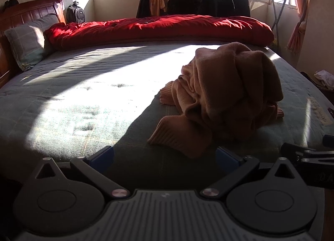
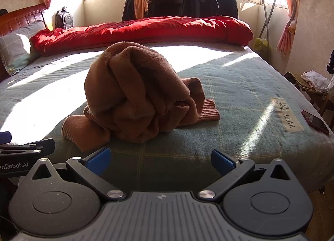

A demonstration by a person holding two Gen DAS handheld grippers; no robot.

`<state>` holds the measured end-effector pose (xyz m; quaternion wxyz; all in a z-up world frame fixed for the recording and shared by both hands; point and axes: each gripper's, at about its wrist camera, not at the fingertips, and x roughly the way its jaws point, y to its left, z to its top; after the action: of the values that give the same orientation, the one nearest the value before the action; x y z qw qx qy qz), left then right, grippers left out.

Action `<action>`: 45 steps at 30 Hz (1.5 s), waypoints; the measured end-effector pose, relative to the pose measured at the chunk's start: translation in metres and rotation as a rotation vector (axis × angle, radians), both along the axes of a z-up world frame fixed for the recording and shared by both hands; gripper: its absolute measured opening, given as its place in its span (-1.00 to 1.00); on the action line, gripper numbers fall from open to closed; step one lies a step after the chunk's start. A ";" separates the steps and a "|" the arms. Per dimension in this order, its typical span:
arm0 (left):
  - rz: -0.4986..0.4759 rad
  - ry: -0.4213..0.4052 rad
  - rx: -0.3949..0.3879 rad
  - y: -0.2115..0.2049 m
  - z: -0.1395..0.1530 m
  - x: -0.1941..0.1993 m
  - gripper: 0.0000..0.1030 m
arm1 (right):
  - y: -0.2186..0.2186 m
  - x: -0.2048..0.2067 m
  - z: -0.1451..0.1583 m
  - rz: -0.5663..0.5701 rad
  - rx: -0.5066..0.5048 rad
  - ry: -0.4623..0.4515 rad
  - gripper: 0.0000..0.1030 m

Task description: Fold clothes

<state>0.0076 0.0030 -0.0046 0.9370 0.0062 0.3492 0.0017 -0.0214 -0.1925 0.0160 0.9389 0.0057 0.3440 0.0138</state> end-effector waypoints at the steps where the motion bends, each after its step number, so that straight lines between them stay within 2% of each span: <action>1: -0.001 0.001 -0.003 0.001 0.000 0.001 0.99 | 0.001 0.001 0.001 0.002 -0.001 0.000 1.00; 18: -0.008 0.043 -0.052 0.010 -0.011 0.023 0.99 | -0.007 0.030 0.000 0.034 0.051 0.003 1.00; 25: -0.050 0.049 -0.028 0.003 -0.011 0.030 0.99 | -0.015 0.044 -0.004 0.020 0.087 0.022 1.00; 28: -0.068 0.011 -0.002 -0.002 -0.008 0.027 0.99 | -0.014 0.046 -0.004 0.021 0.067 0.018 1.00; 34: -0.061 -0.029 -0.013 0.000 -0.006 0.023 0.99 | -0.006 0.037 -0.002 0.099 0.060 -0.018 1.00; 40: -0.046 -0.029 -0.021 0.003 -0.005 0.021 0.99 | -0.003 0.031 -0.002 0.151 0.070 -0.043 1.00; 45: -0.054 -0.063 -0.014 0.003 -0.004 0.016 0.99 | 0.007 0.027 -0.010 0.290 0.072 -0.002 1.00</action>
<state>0.0238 0.0058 -0.0082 0.9472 0.0089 0.3193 -0.0257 0.0061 -0.1856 0.0061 0.9266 -0.0101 0.3394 0.1615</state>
